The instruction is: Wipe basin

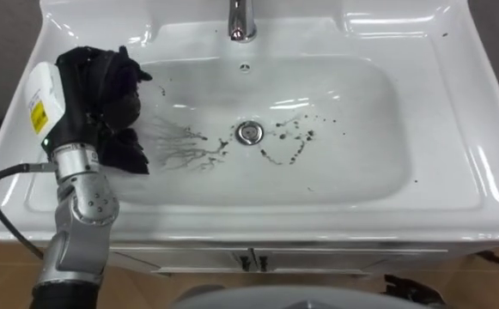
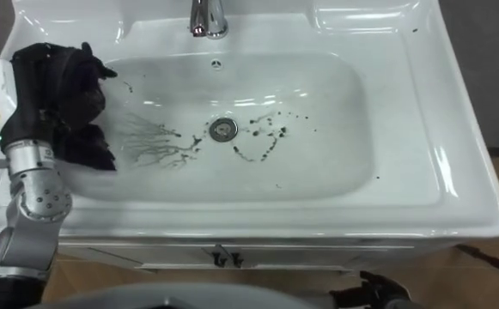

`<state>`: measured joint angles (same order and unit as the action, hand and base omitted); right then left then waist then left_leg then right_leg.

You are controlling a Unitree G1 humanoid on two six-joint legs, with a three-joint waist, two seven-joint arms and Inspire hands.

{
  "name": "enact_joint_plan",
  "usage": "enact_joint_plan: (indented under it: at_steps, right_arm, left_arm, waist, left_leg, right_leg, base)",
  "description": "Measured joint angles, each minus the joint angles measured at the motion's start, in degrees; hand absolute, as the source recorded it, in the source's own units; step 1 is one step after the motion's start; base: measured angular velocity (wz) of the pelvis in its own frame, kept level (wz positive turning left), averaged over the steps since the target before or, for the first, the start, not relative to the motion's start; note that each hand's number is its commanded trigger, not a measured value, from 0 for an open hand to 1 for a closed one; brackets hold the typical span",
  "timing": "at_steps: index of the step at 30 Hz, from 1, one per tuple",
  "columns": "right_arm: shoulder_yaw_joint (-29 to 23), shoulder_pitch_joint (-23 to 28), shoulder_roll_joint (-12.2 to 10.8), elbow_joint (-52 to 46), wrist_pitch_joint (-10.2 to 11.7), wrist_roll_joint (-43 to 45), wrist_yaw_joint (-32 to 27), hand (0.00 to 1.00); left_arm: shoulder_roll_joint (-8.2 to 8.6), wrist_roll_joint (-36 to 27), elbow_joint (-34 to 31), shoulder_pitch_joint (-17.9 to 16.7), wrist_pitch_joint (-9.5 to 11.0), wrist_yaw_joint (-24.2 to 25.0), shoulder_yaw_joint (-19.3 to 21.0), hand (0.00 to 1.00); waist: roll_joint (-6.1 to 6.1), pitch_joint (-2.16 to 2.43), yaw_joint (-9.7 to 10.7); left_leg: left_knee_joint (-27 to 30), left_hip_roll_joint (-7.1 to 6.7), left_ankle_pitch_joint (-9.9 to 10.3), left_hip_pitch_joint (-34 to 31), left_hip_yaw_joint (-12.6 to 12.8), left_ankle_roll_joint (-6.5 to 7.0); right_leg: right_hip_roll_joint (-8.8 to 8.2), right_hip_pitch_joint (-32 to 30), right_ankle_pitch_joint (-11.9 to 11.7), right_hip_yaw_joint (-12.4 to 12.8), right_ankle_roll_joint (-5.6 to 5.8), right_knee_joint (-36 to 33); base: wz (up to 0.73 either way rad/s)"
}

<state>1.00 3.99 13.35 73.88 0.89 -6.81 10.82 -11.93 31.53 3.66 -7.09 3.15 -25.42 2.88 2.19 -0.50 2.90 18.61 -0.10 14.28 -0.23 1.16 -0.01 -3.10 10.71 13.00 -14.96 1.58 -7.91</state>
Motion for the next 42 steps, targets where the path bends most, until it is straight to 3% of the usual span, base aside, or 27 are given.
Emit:
enact_joint_plan:
  at_steps: [5,7,21,26,30,35,42]
  right_arm:
    - [-0.1,-0.2,0.1,1.1,0.5,-0.8,0.1,0.0]
    - [-0.1,-0.3,0.1,1.7,0.5,-1.8,0.1,0.0]
    - [0.0,-0.4,0.1,2.2,0.5,-2.2,0.6,0.0]
    - [0.1,0.2,0.5,0.3,0.4,-2.0,0.6,0.0]
    - [0.1,0.5,0.8,-0.6,0.4,-2.4,0.9,0.0]
    - [-0.1,0.4,1.0,-1.7,0.3,-2.3,1.2,0.0]
    - [-0.1,0.6,1.1,-2.7,-0.4,-2.1,0.4,0.0]
  left_arm:
    - [-0.63,0.1,-2.5,1.0,0.2,-0.3,-1.0,1.0]
    - [-0.63,0.1,-2.5,1.0,1.1,-0.4,-1.5,1.0]
    - [-0.94,2.2,-2.5,1.0,1.1,-0.2,-4.5,1.0]
    - [-2.69,5.2,-2.3,1.0,1.0,2.6,-5.8,1.0]
    - [-2.95,5.1,3.9,1.5,0.8,3.9,-6.5,1.0]
    - [-2.98,5.1,11.6,2.8,-1.3,7.4,-8.9,1.0]
    - [-5.46,5.1,15.0,4.6,-3.3,11.8,-10.5,1.0]
  waist:
    - [0.45,0.26,0.3]
    - [0.56,0.32,0.7]
    - [0.56,0.09,2.1]
    - [1.04,-0.16,2.0]
    - [1.76,-0.24,3.1]
    - [2.21,-0.1,4.3]
    - [2.3,-0.03,5.8]
  left_leg:
    - [-0.3,0.16,0.0,-0.1,0.1,-0.03]
    - [-0.4,0.18,0.0,0.0,0.2,-0.03]
    - [-0.9,0.31,0.0,-0.1,0.6,-0.05]
    - [-0.4,0.66,0.0,-0.6,1.8,-0.04]
    - [-1.0,0.71,0.0,0.0,2.4,-0.03]
    - [-1.3,0.9,0.0,-0.3,2.8,-0.05]
    - [-1.3,0.88,0.0,0.2,3.5,-0.01]
  right_leg:
    - [0.15,-0.6,-0.1,0.5,-0.17,-0.1]
    - [0.15,-0.6,-0.1,0.6,-0.16,-0.2]
    - [0.2,-0.9,-0.2,1.0,-0.23,-0.2]
    - [0.21,-1.7,-0.2,2.2,-0.24,-0.9]
    - [0.19,-1.8,-0.2,3.1,-0.24,-0.9]
    - [0.31,-2.7,-0.2,3.7,-0.27,-1.4]
    - [0.13,-2.6,-0.3,4.0,-0.22,-1.8]
  base:
    - [-0.04]
    - [0.0]
    - [-0.01]
    - [-0.1]
    - [-0.1]
    - [-0.06]
    - [-0.04]
